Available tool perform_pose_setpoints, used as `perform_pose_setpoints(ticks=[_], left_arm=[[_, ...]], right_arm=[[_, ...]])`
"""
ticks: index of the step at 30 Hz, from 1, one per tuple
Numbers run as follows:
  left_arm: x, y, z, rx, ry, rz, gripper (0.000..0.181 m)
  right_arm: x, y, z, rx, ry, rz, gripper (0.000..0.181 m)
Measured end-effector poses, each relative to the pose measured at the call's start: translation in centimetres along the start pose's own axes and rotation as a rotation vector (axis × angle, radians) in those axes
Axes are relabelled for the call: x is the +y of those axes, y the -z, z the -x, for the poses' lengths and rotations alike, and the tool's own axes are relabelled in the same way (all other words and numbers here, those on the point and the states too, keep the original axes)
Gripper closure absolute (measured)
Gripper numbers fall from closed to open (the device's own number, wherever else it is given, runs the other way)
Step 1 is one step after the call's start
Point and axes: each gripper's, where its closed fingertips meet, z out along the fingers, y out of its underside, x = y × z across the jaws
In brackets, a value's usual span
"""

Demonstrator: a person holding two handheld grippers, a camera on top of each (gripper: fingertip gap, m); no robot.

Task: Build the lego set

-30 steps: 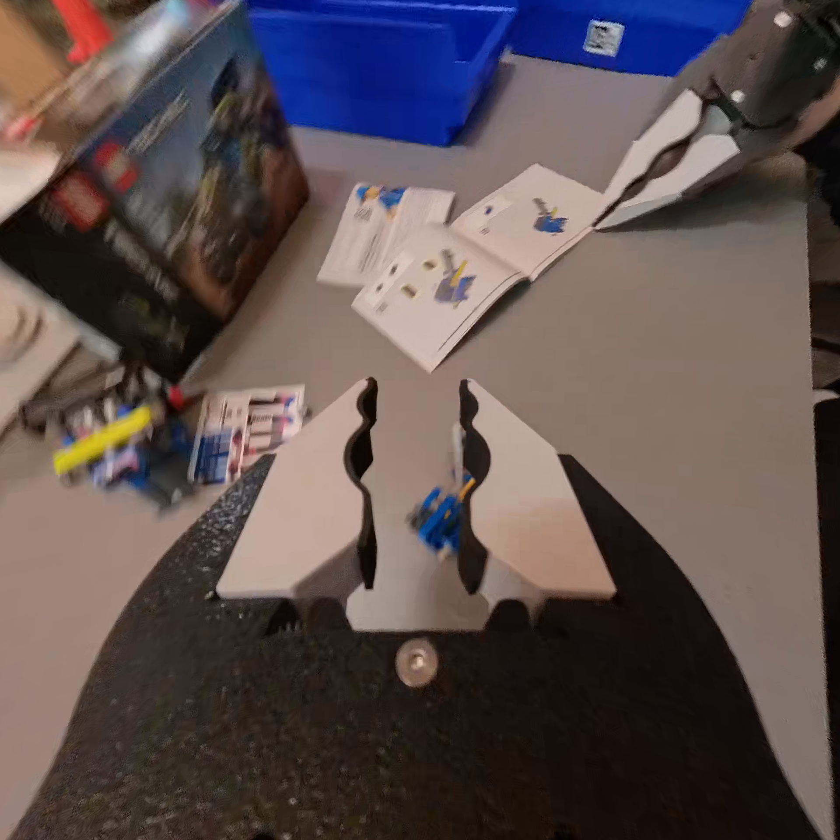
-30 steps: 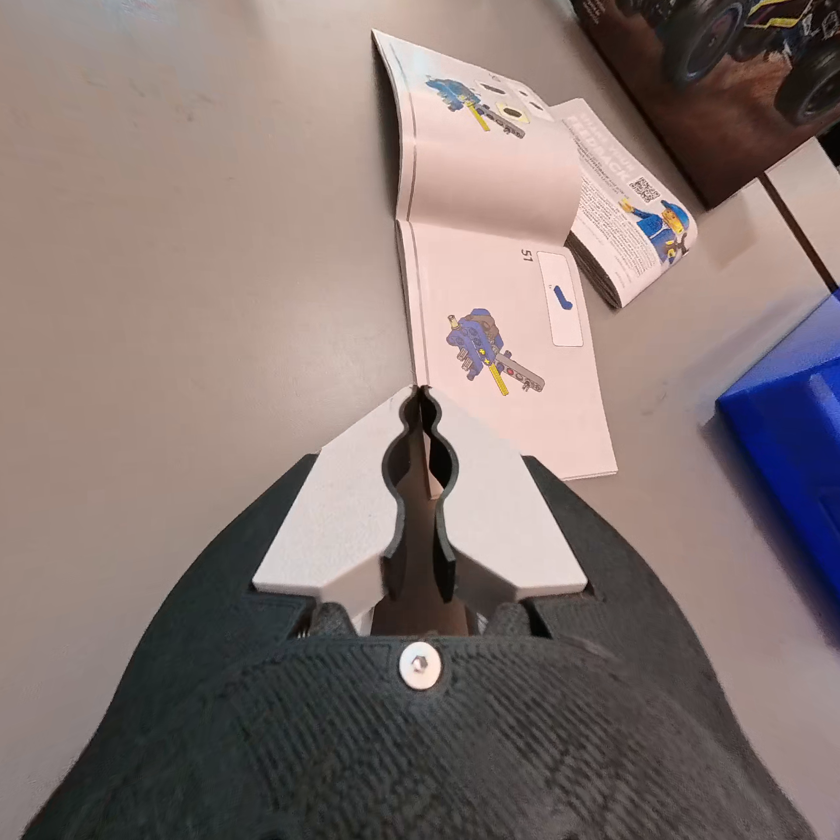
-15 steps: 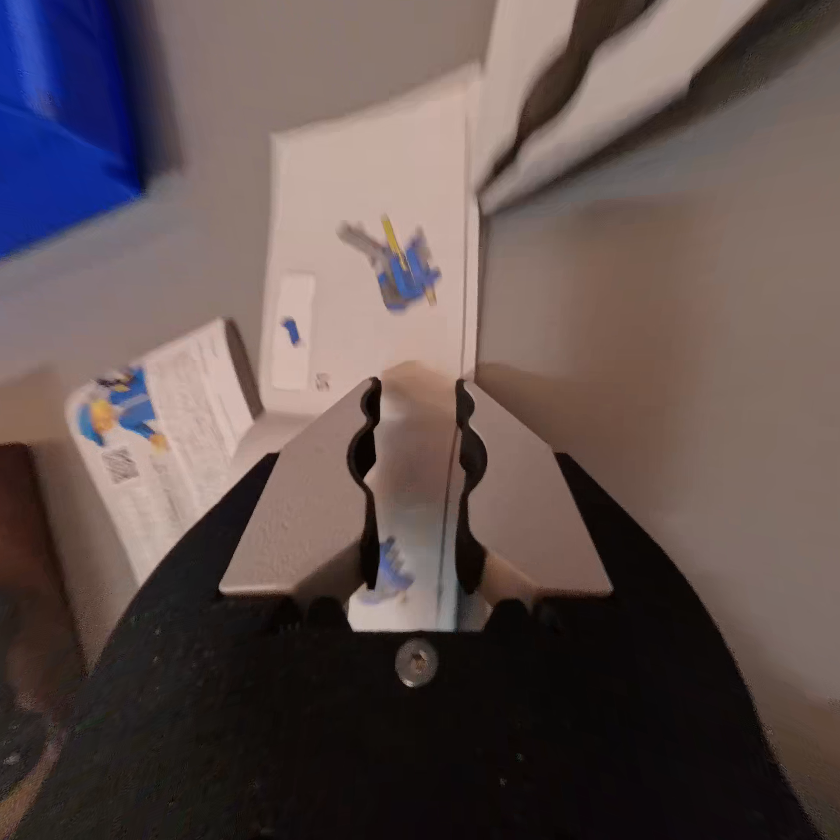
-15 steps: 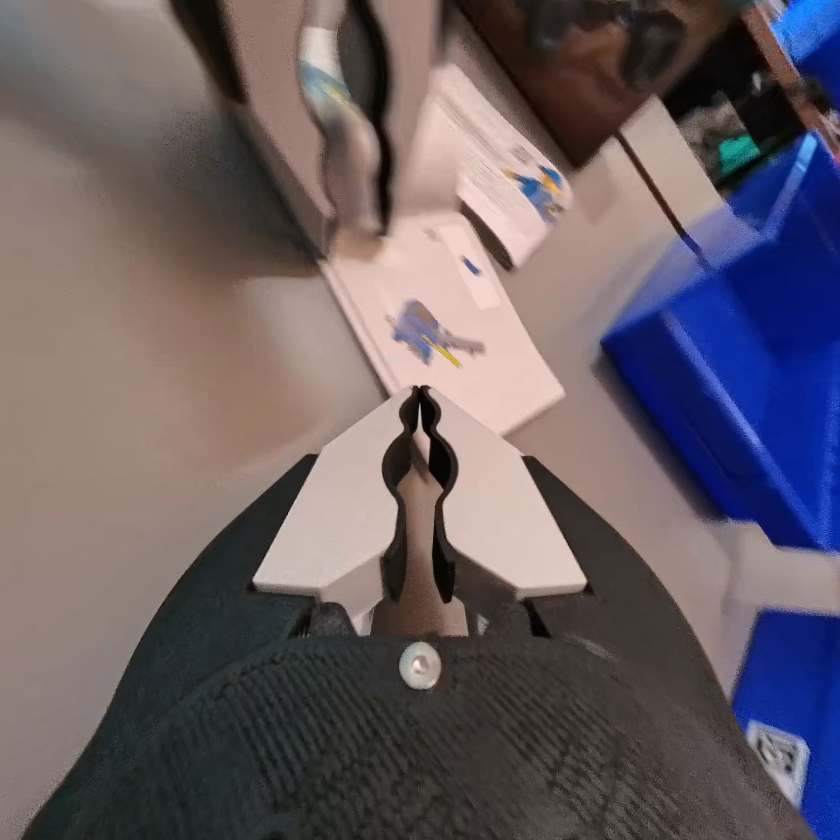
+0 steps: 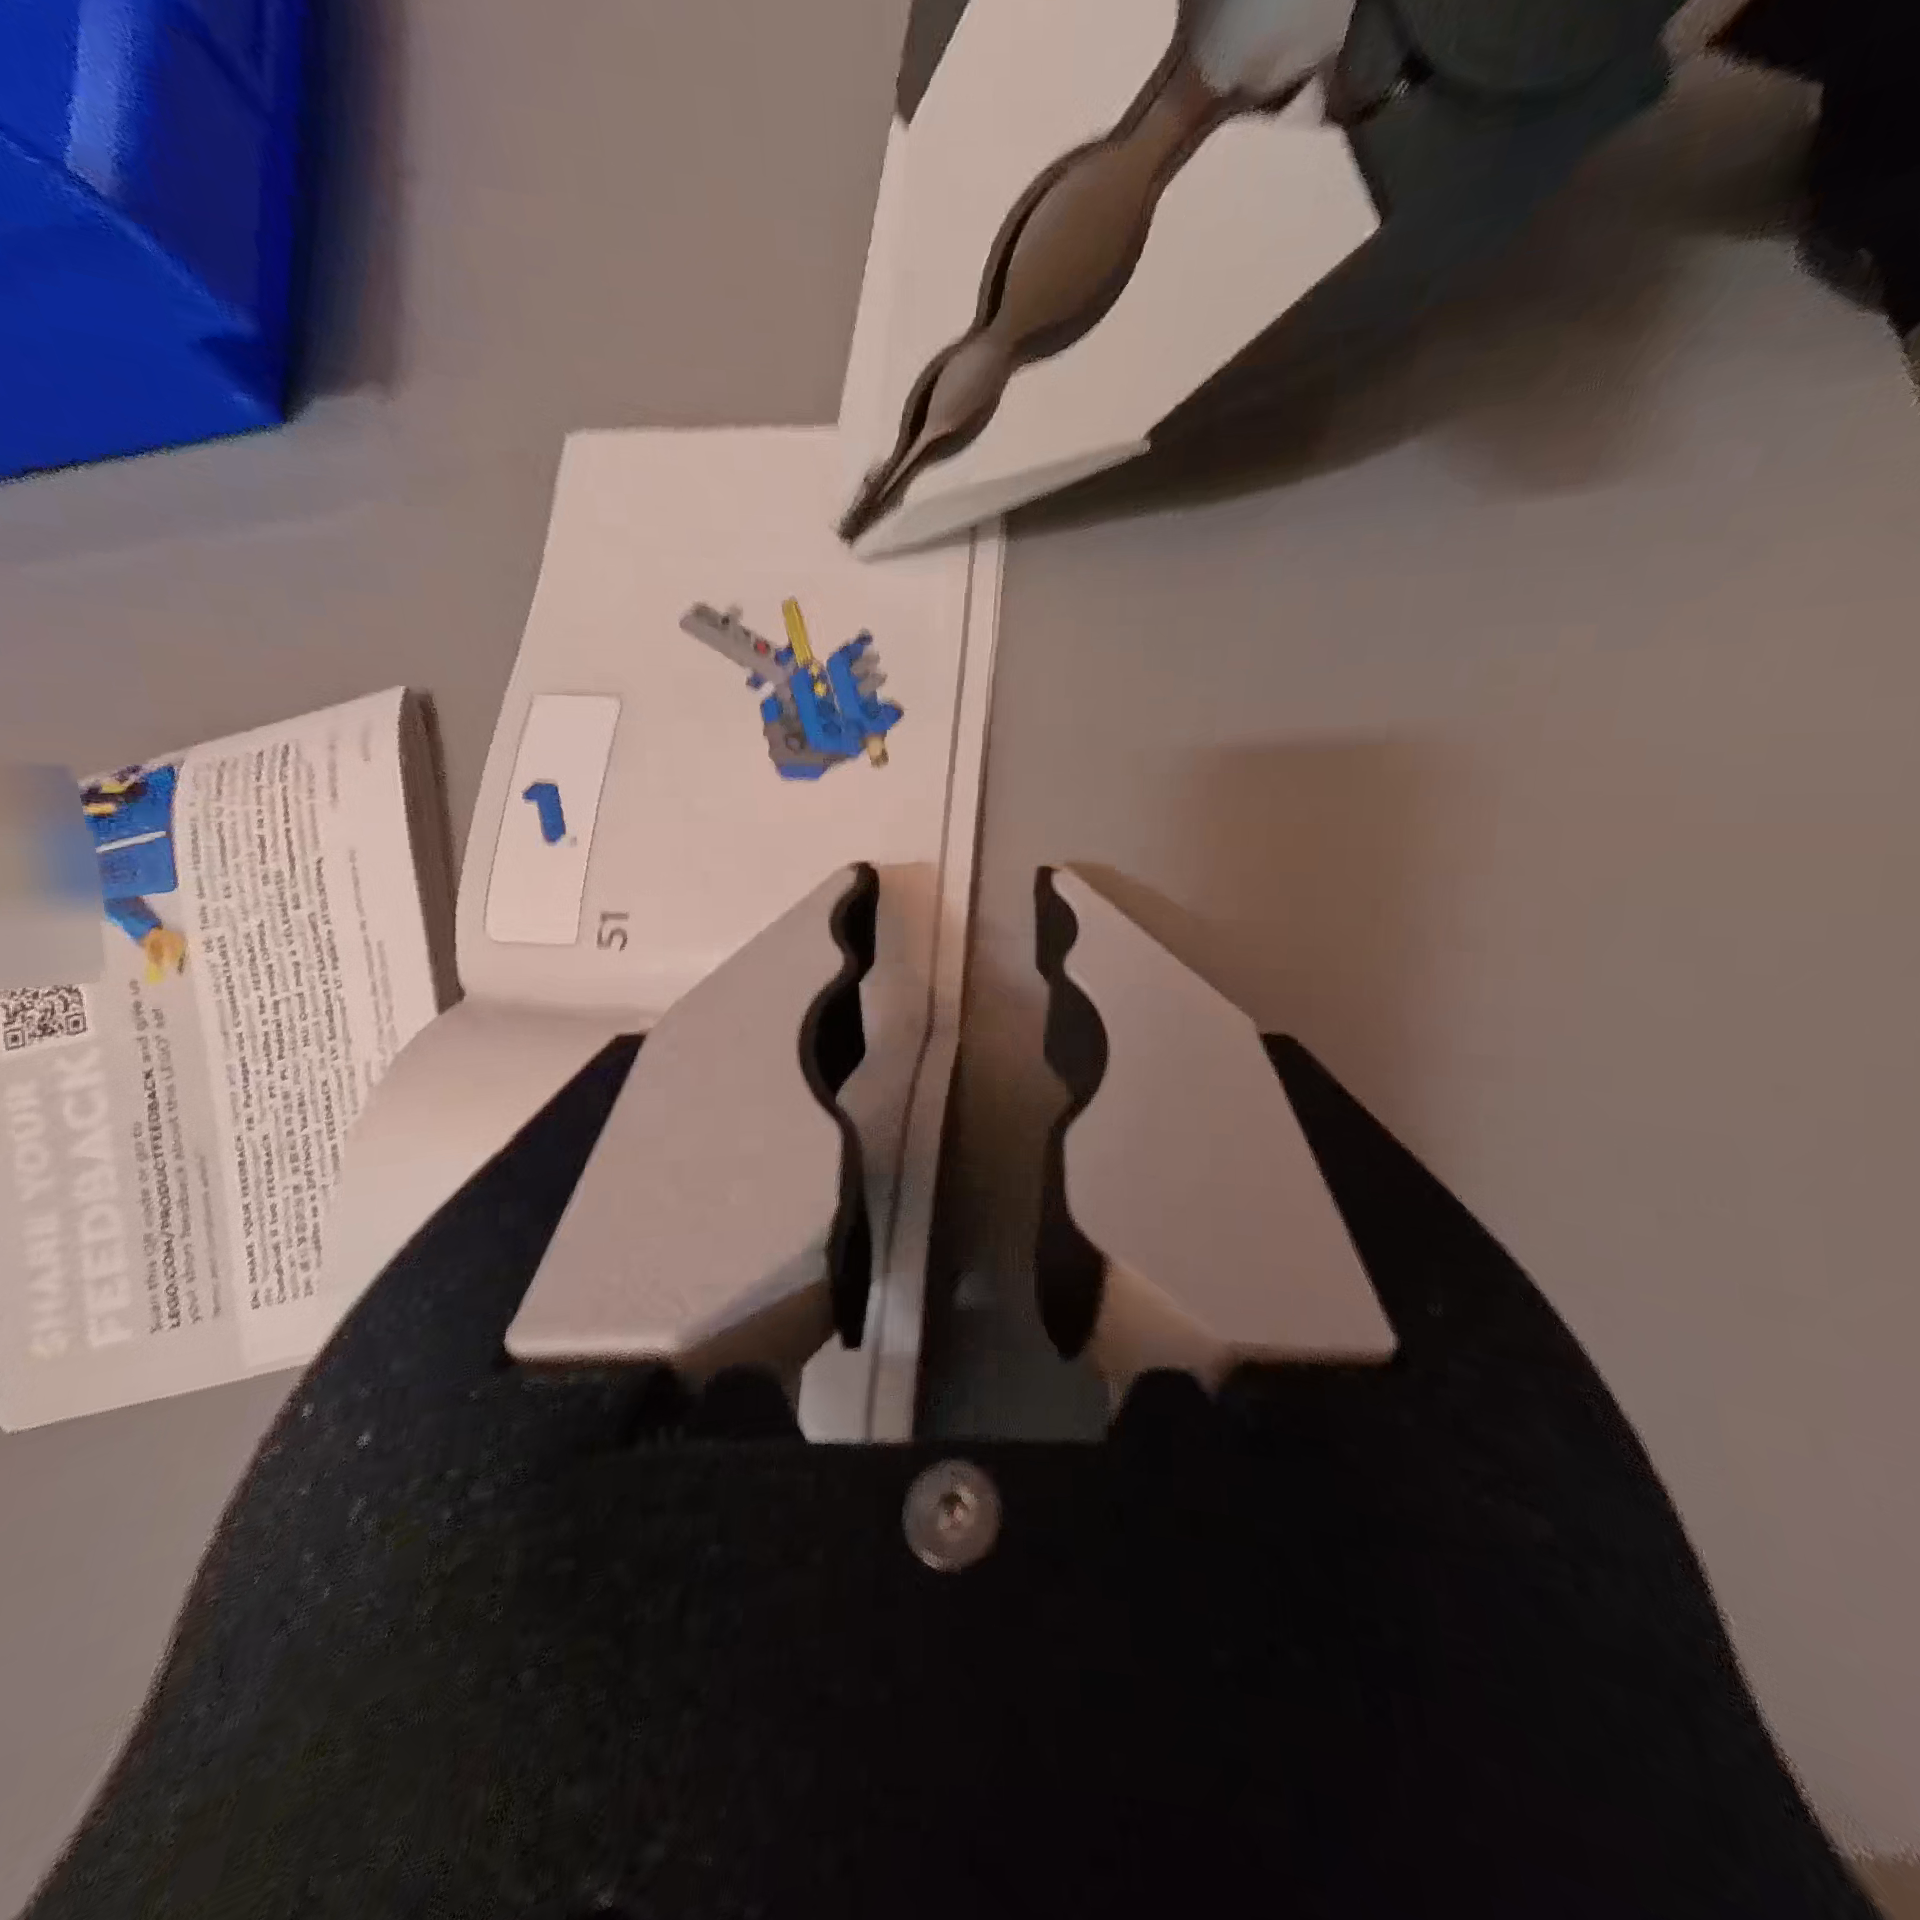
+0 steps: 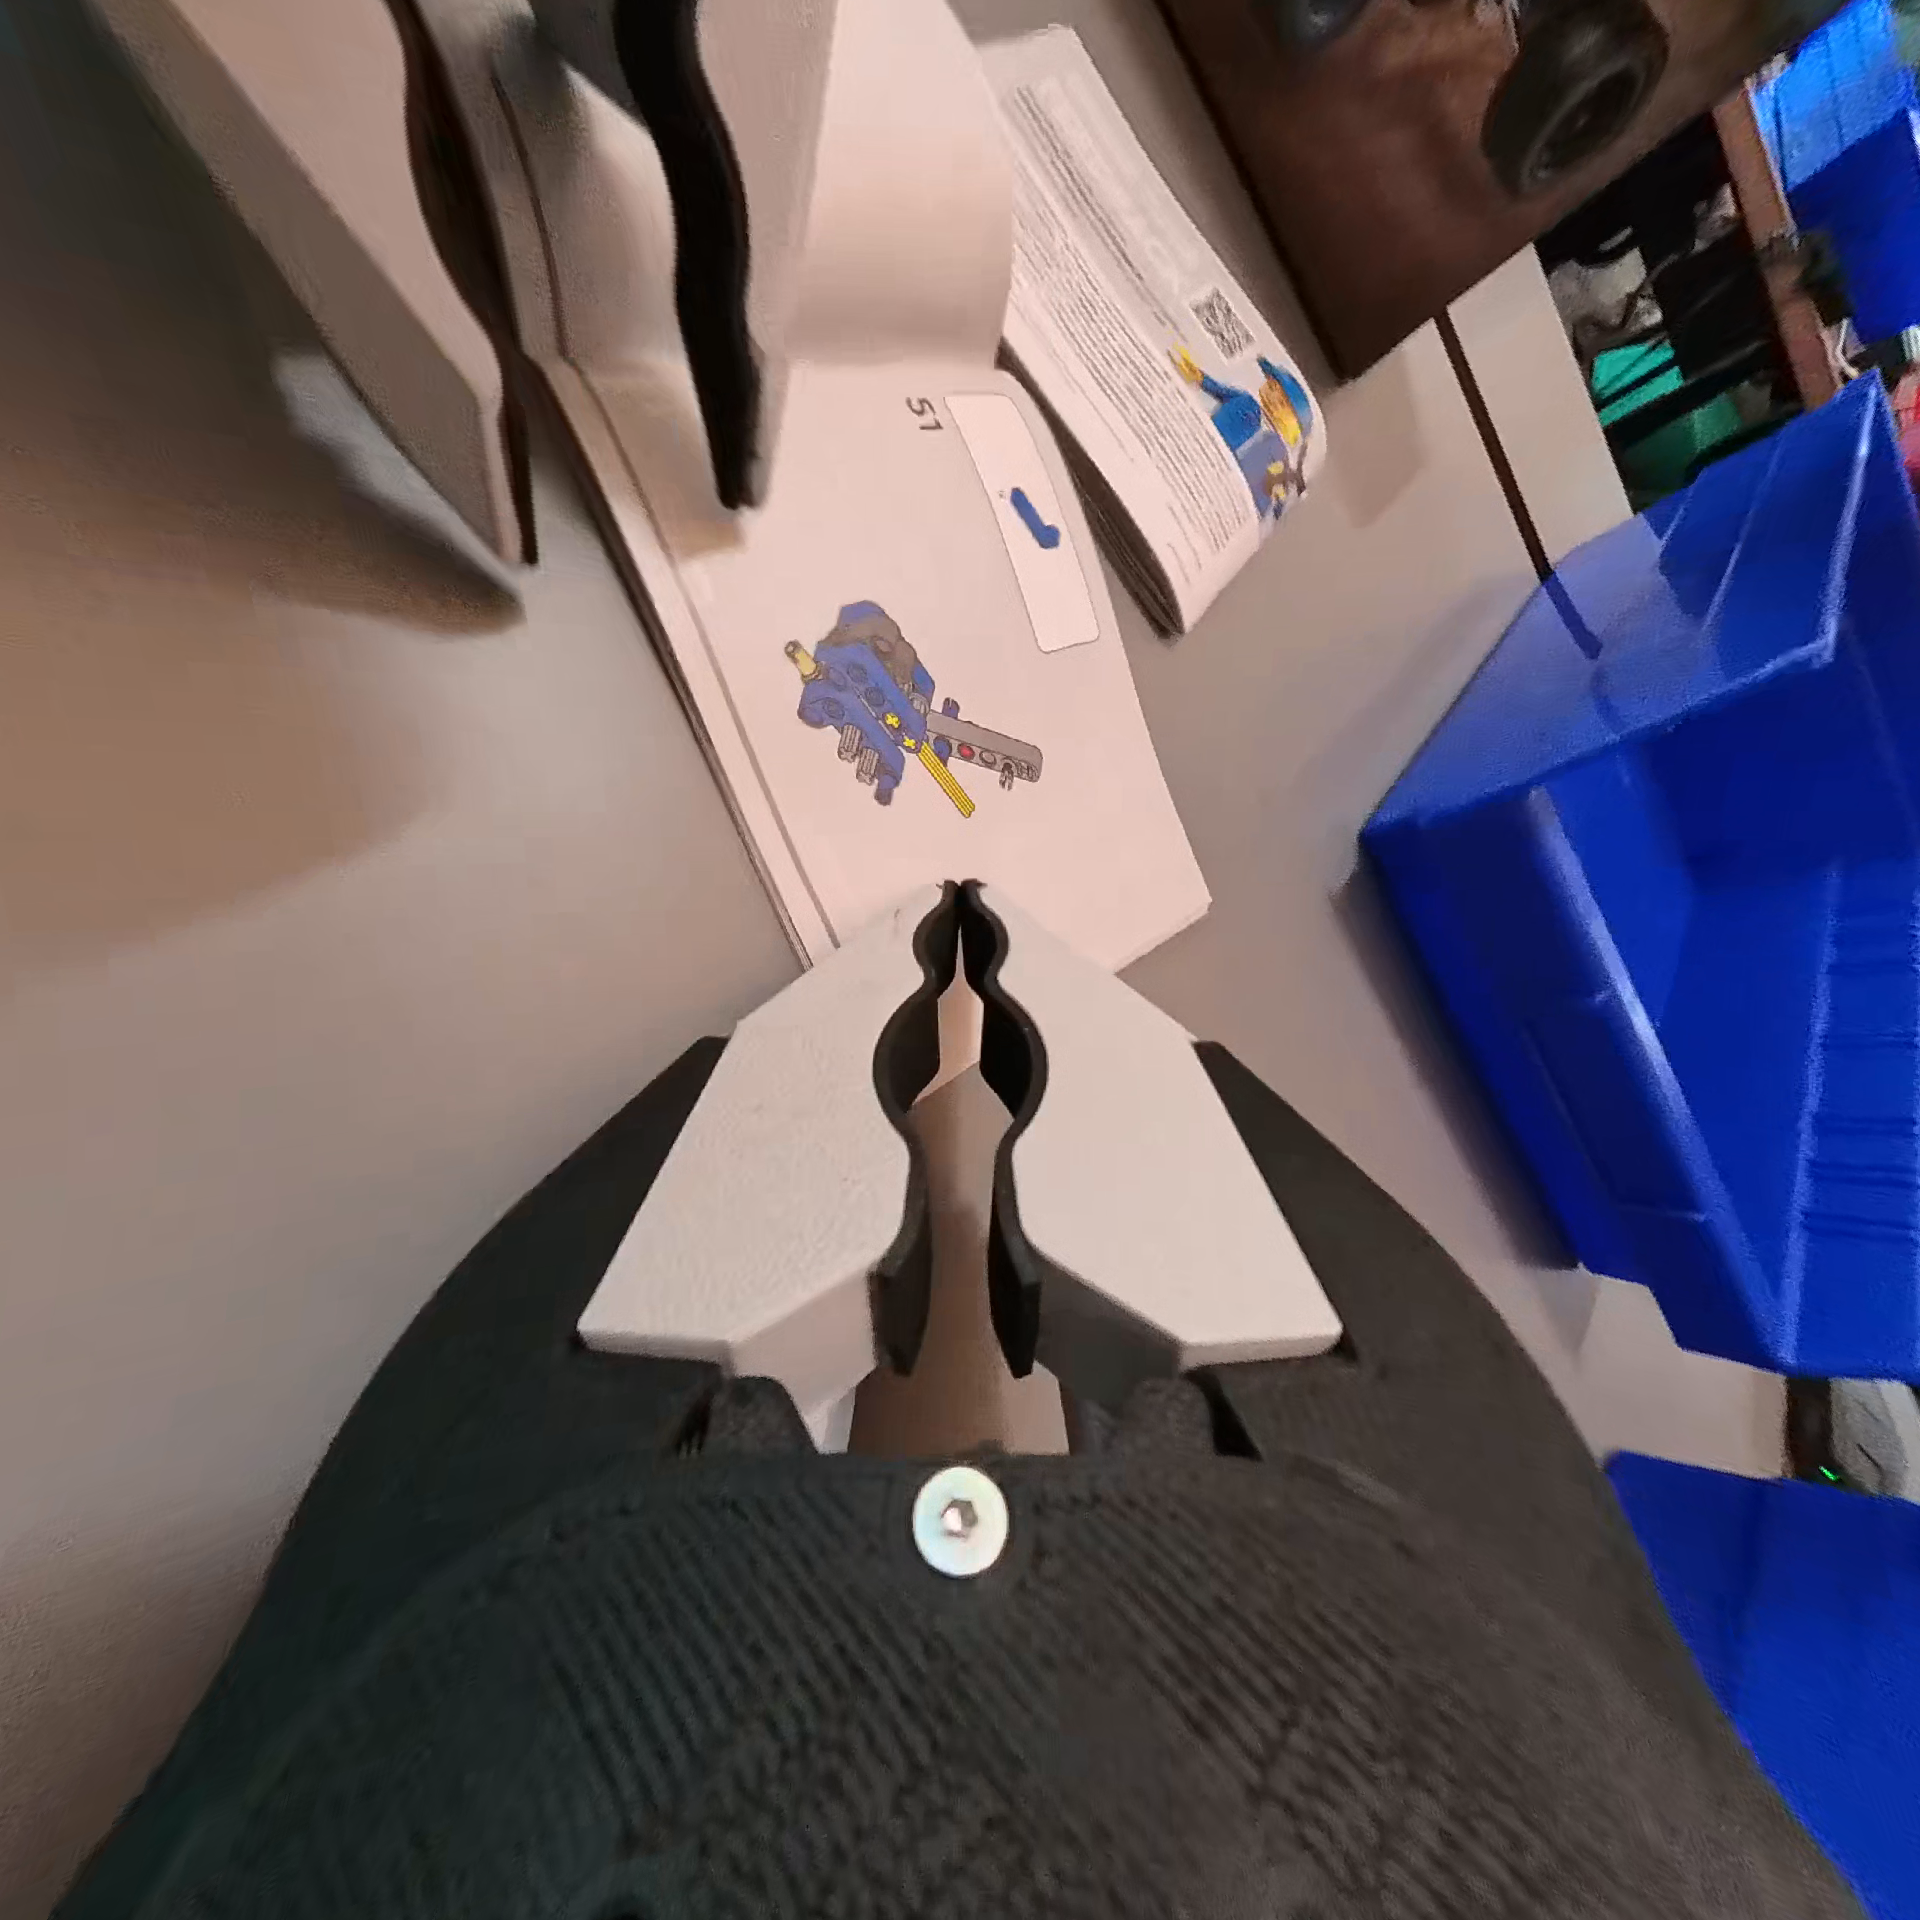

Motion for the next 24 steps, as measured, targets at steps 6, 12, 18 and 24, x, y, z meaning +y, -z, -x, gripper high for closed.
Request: perform_pose_setpoints(ticks=[6,12,18,24], left_arm=[[0.4,-0.2,-0.2,-0.037,-0.061,0.013,0.150],[0.1,-0.7,-0.5,-0.012,-0.053,-0.003,0.166],[0.4,0.3,0.7,-0.090,-0.105,0.075,0.151],[2.2,3.4,4.1,-0.212,0.030,0.164,0.150]], right_arm=[[-1.9,-0.2,1.7,-0.073,-0.013,-0.086,0.181],[-3.7,-0.5,3.3,-0.172,-0.053,-0.135,0.181],[-1.7,0.7,0.8,-0.063,-0.025,-0.050,0.181],[-1.7,1.0,0.1,-0.044,0.001,-0.079,0.181]])
